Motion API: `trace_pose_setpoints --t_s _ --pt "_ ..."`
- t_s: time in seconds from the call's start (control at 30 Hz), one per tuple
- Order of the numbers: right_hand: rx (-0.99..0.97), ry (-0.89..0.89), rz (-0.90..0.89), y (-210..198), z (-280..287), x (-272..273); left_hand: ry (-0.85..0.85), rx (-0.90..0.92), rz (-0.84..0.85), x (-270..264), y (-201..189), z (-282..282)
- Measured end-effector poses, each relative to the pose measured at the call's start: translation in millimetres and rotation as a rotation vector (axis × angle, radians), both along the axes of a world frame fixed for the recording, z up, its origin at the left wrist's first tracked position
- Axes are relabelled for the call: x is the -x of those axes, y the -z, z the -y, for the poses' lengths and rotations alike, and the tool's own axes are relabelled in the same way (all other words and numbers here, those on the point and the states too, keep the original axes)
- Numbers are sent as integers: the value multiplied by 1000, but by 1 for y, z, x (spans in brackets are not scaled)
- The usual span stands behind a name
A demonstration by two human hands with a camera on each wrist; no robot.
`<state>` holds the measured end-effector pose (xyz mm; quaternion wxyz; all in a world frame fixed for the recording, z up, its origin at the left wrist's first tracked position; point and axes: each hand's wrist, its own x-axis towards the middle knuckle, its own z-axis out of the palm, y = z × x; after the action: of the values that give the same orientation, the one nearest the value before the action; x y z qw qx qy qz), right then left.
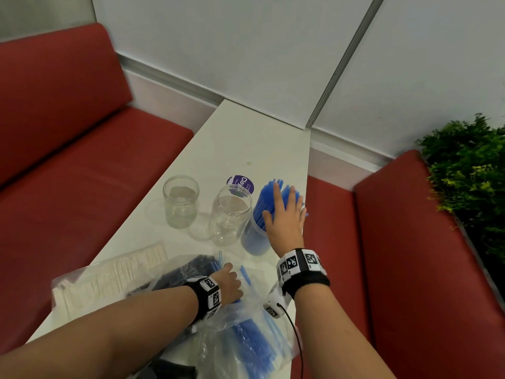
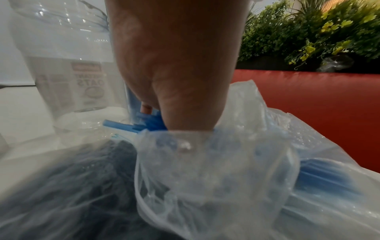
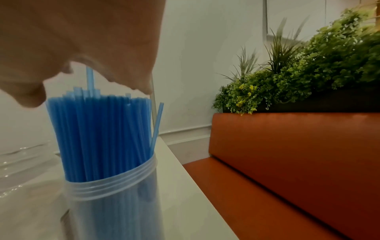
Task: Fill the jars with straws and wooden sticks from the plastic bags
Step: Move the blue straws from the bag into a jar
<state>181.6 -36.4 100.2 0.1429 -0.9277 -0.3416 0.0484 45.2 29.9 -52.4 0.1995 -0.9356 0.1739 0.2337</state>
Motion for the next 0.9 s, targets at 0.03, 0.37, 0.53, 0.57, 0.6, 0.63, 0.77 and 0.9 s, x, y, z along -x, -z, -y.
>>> trace_pose_setpoints --t_s 0.03,0.37,0.53,0.57,0.6,0.63,0.77,0.9 --pt "1 7 -14 -1 0 0 2 -10 1 0 -1 -1" --pt "-664 160 340 1 6 26 -247 -87 -151 2 -37 -29" --pt "-24 143 144 15 6 26 -492 99 -66 12 -51 -54" --pt "23 133 91 15 6 26 -451 97 -78 14 -56 -55" --pt "-31 134 58 12 6 28 -473 88 -110 14 -61 -52" --pt "-144 147 62 8 7 31 -529 98 -149 13 -67 -48" --pt "-545 74 153 3 4 51 -567 156 -153 20 -84 -52" --pt "-354 -177 -203 15 0 78 -487 57 -84 20 -103 -49"
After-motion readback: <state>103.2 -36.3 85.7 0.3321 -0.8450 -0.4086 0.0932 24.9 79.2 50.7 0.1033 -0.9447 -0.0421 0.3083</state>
